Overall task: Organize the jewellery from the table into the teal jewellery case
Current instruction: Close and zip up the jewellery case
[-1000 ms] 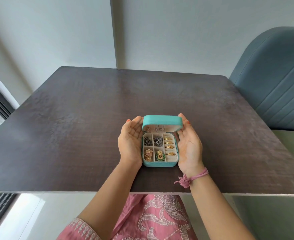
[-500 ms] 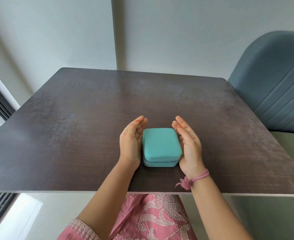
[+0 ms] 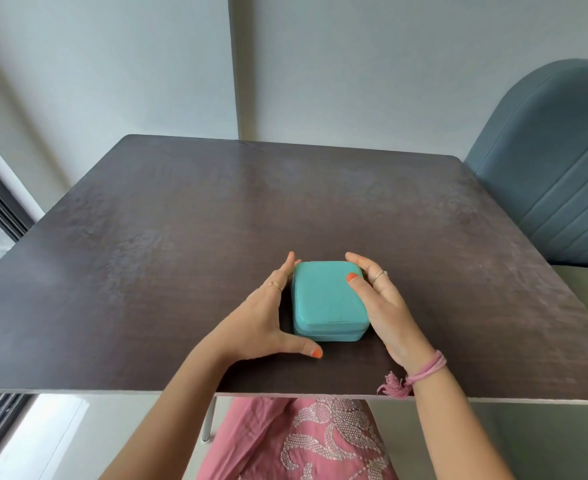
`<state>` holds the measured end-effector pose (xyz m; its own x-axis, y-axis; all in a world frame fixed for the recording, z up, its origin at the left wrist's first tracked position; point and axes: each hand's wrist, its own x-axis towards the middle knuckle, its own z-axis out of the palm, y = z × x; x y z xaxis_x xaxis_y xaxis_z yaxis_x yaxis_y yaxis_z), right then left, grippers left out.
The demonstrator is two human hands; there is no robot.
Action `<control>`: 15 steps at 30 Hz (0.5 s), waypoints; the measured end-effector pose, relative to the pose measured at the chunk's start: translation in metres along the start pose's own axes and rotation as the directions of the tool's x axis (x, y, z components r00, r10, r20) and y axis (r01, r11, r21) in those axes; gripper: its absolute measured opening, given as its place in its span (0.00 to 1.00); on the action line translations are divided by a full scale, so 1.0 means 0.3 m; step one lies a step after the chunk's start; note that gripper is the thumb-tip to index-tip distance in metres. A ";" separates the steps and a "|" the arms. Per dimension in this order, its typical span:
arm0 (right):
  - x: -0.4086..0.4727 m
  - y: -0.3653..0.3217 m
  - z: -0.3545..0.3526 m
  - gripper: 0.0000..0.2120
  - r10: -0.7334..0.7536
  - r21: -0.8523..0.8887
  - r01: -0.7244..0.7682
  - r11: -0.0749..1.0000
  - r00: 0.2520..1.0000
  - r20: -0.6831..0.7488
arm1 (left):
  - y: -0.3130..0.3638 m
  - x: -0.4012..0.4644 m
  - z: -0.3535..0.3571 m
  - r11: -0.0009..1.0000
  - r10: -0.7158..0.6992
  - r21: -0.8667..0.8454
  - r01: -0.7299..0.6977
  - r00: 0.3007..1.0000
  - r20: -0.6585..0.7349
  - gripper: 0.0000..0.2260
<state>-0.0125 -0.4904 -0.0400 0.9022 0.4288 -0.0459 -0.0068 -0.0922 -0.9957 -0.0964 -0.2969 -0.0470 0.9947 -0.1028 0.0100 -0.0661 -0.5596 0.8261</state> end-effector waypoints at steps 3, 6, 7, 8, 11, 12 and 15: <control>0.000 -0.005 -0.003 0.18 0.003 -0.113 0.005 0.994 0.997 0.075 | 0.005 0.019 -0.001 0.999 -0.016 0.043 0.017 0.999 -0.034 0.61; 0.013 -0.022 -0.014 0.20 0.025 -0.183 0.006 0.983 0.985 0.168 | 0.009 0.030 -0.007 0.994 -0.010 0.109 0.013 1.000 -0.025 0.60; 0.020 -0.031 -0.017 0.19 0.034 -0.178 -0.001 0.984 0.982 0.185 | 0.010 0.034 -0.008 0.993 0.001 0.117 0.002 1.000 -0.021 0.60; 0.027 -0.041 -0.021 0.19 0.041 -0.177 -0.007 0.984 0.981 0.191 | 0.012 0.036 -0.010 0.992 0.013 0.129 -0.011 1.000 -0.020 0.60; 0.047 -0.056 -0.029 0.18 0.057 -0.228 -0.010 0.974 0.977 0.203 | 0.021 0.044 -0.013 0.982 0.019 0.191 -0.016 1.000 -0.013 0.60; 0.051 -0.056 -0.031 0.18 0.062 -0.233 -0.010 0.972 0.973 0.221 | 0.024 0.045 -0.014 0.981 0.013 0.194 -0.011 1.000 -0.011 0.60; 0.045 -0.050 -0.041 0.23 0.064 -0.283 0.019 0.959 0.958 0.281 | 0.025 0.047 -0.018 0.980 0.010 0.197 -0.010 1.000 -0.001 0.59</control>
<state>0.0051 -0.4941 -0.0246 0.7423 0.6574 -0.1298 0.1331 -0.3345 -0.9329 -0.0825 -0.2980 -0.0377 0.9940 -0.1075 0.0191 -0.0902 -0.7097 0.6987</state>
